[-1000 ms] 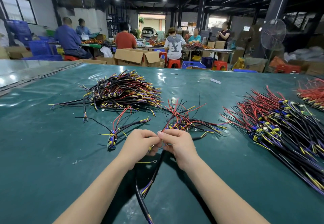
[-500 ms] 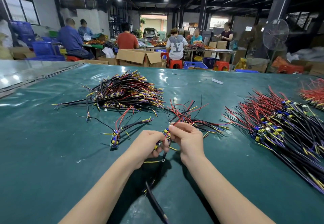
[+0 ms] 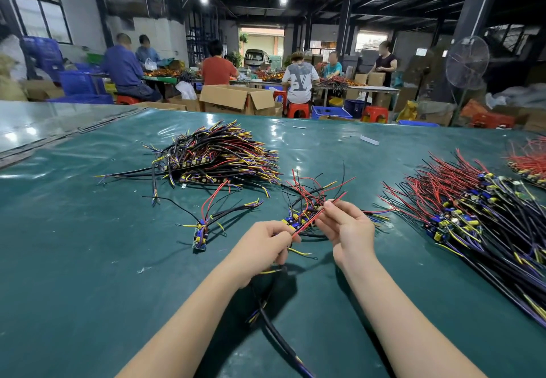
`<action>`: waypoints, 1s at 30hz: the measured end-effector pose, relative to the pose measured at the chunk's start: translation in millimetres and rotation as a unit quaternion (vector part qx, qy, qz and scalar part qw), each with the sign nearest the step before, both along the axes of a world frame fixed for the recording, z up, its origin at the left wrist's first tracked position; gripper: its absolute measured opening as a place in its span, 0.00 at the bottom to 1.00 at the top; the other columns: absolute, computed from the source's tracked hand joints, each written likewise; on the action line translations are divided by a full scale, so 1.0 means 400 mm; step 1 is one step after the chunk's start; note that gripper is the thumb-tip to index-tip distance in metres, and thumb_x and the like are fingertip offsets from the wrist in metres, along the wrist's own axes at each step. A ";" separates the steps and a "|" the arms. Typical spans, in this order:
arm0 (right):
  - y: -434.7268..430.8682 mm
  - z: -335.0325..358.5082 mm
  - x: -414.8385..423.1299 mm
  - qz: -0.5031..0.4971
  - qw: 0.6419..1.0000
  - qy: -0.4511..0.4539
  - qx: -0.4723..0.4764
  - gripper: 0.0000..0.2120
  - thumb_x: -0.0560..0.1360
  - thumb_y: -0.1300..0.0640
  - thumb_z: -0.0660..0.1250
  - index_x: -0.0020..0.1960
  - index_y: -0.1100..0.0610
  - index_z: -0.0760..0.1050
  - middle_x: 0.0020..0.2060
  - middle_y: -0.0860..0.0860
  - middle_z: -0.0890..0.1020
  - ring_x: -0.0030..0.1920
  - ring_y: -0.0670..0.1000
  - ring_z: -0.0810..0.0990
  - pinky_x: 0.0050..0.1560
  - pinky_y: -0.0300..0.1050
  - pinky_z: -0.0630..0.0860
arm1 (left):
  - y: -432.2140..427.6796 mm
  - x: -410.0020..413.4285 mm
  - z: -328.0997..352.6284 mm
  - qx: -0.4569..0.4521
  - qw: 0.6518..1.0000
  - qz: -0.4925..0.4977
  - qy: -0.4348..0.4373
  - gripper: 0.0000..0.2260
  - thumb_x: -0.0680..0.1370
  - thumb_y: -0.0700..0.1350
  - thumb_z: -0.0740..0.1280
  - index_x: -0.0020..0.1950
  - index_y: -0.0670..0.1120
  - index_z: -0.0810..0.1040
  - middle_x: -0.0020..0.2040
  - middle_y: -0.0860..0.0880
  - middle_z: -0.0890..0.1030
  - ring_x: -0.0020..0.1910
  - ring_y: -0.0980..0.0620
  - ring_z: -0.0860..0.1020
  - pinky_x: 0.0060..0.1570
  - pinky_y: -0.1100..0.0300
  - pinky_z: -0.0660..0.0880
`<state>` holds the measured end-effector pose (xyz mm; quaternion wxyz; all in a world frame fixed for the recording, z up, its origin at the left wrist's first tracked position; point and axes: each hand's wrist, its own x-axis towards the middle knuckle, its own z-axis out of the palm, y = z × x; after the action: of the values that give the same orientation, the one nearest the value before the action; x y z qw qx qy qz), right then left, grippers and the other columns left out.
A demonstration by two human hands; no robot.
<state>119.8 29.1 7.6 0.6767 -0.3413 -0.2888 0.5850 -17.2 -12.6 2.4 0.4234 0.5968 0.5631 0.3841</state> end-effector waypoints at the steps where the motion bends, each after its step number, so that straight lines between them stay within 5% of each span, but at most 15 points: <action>1: 0.001 0.002 0.003 0.006 1.000 0.006 0.000 0.09 0.73 0.71 0.63 0.37 0.60 0.72 0.21 0.49 0.78 0.22 0.45 0.78 0.25 0.35 0.77 | 0.001 -0.005 -0.004 0.037 0.999 0.013 0.037 0.09 0.75 0.40 0.61 0.39 0.51 0.77 0.19 0.54 0.71 0.19 0.59 0.65 0.24 0.67 0.62; 6: 0.008 0.003 0.013 0.010 1.000 -0.014 0.000 0.10 0.73 0.73 0.63 0.39 0.60 0.72 0.20 0.49 0.78 0.21 0.45 0.78 0.24 0.35 0.76 | 0.005 -0.013 -0.014 0.152 0.982 0.044 0.104 0.08 0.75 0.43 0.65 0.38 0.54 0.78 0.22 0.53 0.71 0.25 0.53 0.68 0.31 0.61 0.64; 8: 0.013 -0.002 0.017 -0.008 1.000 -0.028 -0.001 0.10 0.73 0.73 0.64 0.38 0.61 0.72 0.20 0.49 0.78 0.22 0.44 0.77 0.25 0.35 0.76 | 0.003 -0.011 -0.010 0.115 0.988 0.040 0.099 0.10 0.75 0.41 0.65 0.35 0.52 0.78 0.20 0.54 0.71 0.22 0.55 0.68 0.28 0.63 0.64; 13: 0.027 -0.005 0.031 -0.053 0.998 -0.040 0.010 0.11 0.71 0.74 0.65 0.35 0.61 0.73 0.21 0.47 0.78 0.22 0.42 0.77 0.26 0.33 0.76 | -0.004 -0.014 0.004 -0.073 0.995 -0.002 -0.067 0.11 0.75 0.37 0.62 0.34 0.44 0.78 0.19 0.51 0.69 0.17 0.57 0.62 0.17 0.71 0.55; 20: 0.026 0.004 0.039 -0.038 0.999 -0.025 0.010 0.09 0.71 0.73 0.65 0.37 0.61 0.74 0.22 0.48 0.79 0.23 0.43 0.78 0.27 0.32 0.76 | -0.008 -0.013 0.009 -0.073 0.997 -0.001 -0.038 0.12 0.76 0.35 0.59 0.33 0.42 0.75 0.18 0.51 0.69 0.15 0.58 0.62 0.17 0.73 0.57; 25: 0.027 0.014 0.058 0.026 0.995 0.075 -0.065 0.08 0.75 0.66 0.64 0.38 0.57 0.73 0.21 0.48 0.79 0.22 0.40 0.77 0.20 0.29 0.70 | -0.019 -0.009 0.024 -0.007 0.989 -0.129 -0.071 0.14 0.78 0.35 0.59 0.34 0.45 0.75 0.19 0.53 0.67 0.19 0.58 0.57 0.19 0.70 0.54; 30: 0.038 0.003 0.064 -0.042 0.997 -0.062 -0.001 0.10 0.74 0.71 0.64 0.37 0.59 0.74 0.20 0.48 0.78 0.22 0.41 0.77 0.24 0.31 0.73 | -0.013 -0.010 0.015 -0.015 0.991 -0.092 -0.099 0.15 0.78 0.36 0.55 0.41 0.47 0.78 0.22 0.53 0.71 0.22 0.57 0.61 0.20 0.71 0.55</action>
<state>145.4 44.2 8.7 0.6811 -0.3894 -0.3148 0.5342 -21.3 -17.8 8.3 0.5193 0.5985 0.4673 0.3921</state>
